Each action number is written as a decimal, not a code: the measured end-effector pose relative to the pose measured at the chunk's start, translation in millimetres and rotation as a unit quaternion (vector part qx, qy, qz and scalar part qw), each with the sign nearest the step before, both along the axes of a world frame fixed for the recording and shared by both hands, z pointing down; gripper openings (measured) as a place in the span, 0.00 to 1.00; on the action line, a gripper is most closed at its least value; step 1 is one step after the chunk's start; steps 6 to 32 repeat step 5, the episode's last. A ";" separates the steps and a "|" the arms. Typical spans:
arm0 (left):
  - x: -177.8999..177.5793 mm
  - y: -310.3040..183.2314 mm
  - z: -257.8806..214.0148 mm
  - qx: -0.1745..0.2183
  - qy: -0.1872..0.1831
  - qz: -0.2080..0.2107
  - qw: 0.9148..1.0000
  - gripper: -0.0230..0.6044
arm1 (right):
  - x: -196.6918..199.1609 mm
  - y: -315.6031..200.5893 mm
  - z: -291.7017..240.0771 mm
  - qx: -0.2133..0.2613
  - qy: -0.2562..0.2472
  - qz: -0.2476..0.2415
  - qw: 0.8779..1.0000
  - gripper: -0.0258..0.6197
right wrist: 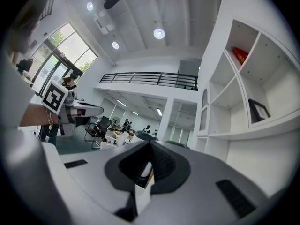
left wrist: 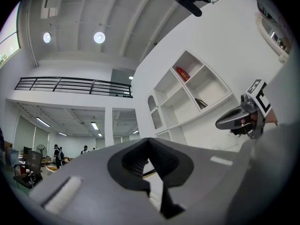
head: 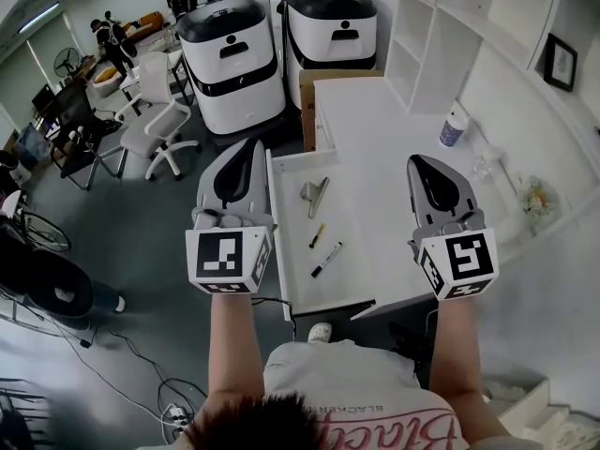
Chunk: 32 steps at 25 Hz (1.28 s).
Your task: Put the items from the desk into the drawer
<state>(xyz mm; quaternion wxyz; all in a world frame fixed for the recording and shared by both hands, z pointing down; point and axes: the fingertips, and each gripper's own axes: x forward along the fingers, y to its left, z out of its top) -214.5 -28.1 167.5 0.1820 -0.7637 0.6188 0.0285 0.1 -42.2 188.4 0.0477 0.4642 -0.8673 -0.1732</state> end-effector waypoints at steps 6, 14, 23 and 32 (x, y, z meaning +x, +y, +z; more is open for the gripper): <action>2.7 3.2 -2.7 0.007 -0.001 0.001 1.000 0.05 | 2.3 0.6 -2.7 0.003 -0.006 0.000 1.000 0.05; 2.7 3.2 -2.7 0.007 -0.001 0.001 1.000 0.05 | 2.3 0.6 -2.7 0.003 -0.006 0.000 1.000 0.05; 2.7 3.2 -2.7 0.007 -0.001 0.001 1.000 0.05 | 2.3 0.6 -2.7 0.003 -0.006 0.000 1.000 0.05; 2.7 3.2 -2.7 0.007 -0.001 0.001 1.000 0.05 | 2.3 0.6 -2.7 0.003 -0.006 0.000 1.000 0.05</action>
